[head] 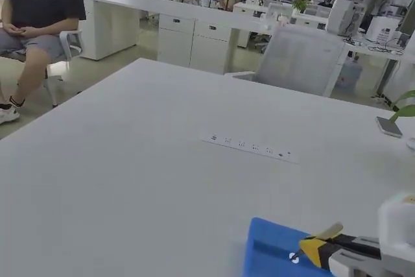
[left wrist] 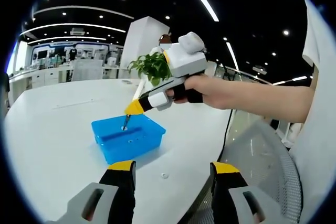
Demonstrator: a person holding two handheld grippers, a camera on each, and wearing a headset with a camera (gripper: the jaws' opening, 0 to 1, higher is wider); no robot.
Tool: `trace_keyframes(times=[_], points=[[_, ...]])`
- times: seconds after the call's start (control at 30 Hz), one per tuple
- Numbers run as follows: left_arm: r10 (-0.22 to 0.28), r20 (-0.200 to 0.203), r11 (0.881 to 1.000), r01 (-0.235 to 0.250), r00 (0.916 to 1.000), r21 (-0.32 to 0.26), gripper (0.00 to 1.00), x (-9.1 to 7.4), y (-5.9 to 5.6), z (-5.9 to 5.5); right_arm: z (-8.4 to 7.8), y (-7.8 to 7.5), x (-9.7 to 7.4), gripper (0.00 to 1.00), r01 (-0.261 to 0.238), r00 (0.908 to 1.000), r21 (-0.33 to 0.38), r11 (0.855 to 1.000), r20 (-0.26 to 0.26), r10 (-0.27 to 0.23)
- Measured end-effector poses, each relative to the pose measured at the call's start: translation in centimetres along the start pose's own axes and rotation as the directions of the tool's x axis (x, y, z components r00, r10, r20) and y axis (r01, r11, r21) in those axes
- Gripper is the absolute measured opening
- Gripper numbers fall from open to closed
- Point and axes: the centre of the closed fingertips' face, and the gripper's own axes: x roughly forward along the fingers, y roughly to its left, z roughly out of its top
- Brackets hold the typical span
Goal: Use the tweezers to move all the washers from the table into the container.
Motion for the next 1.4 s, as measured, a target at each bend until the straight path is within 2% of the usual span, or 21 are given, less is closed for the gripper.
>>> trace_keyframes(times=[0.2, 0.73, 1.3, 1.4], points=[[0.001, -0.002, 1.000, -0.001, 1.0000, -0.003, 0.56, 0.0, 0.0, -0.1, -1.1, -0.2, 0.8, 0.04, -0.015, 0.9998, 0.050, 0.999, -0.010, 0.016], [0.003, 0.002, 1.000, -0.003, 1.0000, -0.009, 0.56, 0.0, 0.1, 0.0, -4.1, 0.5, 2.3, 0.04, -0.035, 0.9953, 0.056, 0.998, -0.089, 0.039], [-0.003, 0.003, 1.000, 0.003, 1.0000, -0.007, 0.54, -0.1, 0.0, -0.1, -3.9, 0.6, 2.3, 0.04, -0.027, 0.9954, 0.044, 0.999, -0.091, 0.031], [-0.002, 0.005, 1.000, 0.002, 1.0000, -0.008, 0.54, -0.1, 0.0, 0.0, -3.4, 0.6, 2.1, 0.04, -0.029, 0.9967, 0.053, 0.998, -0.074, 0.033]])
